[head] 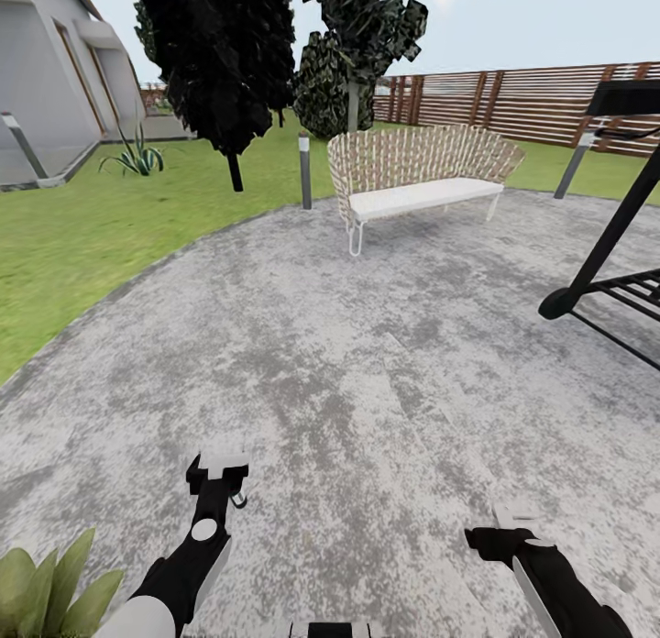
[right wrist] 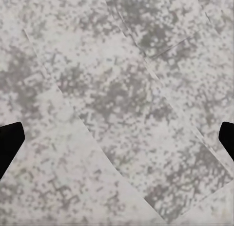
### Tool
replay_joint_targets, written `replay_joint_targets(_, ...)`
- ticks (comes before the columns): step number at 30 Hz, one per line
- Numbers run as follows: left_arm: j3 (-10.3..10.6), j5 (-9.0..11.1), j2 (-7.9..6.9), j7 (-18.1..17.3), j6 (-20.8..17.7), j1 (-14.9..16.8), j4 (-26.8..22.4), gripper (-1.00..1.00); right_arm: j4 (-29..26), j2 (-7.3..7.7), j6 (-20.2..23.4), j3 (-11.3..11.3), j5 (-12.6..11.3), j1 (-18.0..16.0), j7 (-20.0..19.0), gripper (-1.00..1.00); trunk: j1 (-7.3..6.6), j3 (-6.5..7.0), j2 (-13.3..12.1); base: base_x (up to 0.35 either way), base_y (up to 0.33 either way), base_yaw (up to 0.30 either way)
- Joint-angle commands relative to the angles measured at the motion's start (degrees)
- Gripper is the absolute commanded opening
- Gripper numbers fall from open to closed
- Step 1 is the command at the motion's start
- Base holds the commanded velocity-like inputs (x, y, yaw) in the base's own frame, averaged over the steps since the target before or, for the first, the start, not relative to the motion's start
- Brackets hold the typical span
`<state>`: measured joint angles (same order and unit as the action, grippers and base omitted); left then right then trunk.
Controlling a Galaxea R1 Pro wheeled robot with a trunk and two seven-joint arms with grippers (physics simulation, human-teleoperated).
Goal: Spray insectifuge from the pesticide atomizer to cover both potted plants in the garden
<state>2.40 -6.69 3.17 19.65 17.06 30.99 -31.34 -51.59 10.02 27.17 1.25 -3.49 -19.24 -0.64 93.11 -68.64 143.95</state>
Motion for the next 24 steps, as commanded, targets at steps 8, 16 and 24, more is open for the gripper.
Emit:
replay_joint_targets(8, 0.15, -0.61, -0.01, 0.56, -0.01, 0.04, 0.05, 1.0, -0.09, 0.0, 0.25, 0.12, -0.35, -0.01, -0.07, 1.0, 0.04, -0.65, 0.05, 0.0, 0.0, 0.0)
replay_joint_targets(16, 0.2, -0.61, 0.0, 0.56, -0.01, 0.04, 0.05, 1.0, -0.09, 0.0, 0.27, 0.15, -0.34, -0.01, -0.07, 1.0, 0.24, -3.06, 0.16, 0.0, 0.0, 0.0)
replay_joint_targets(24, 0.2, -0.61, 0.03, 0.56, -0.01, 0.04, 0.05, 1.0, -0.09, 0.0, 0.25, 0.15, -0.31, -0.01, -0.07, 1.0, 0.27, -3.68, 0.17, 0.0, 0.0, 0.0)
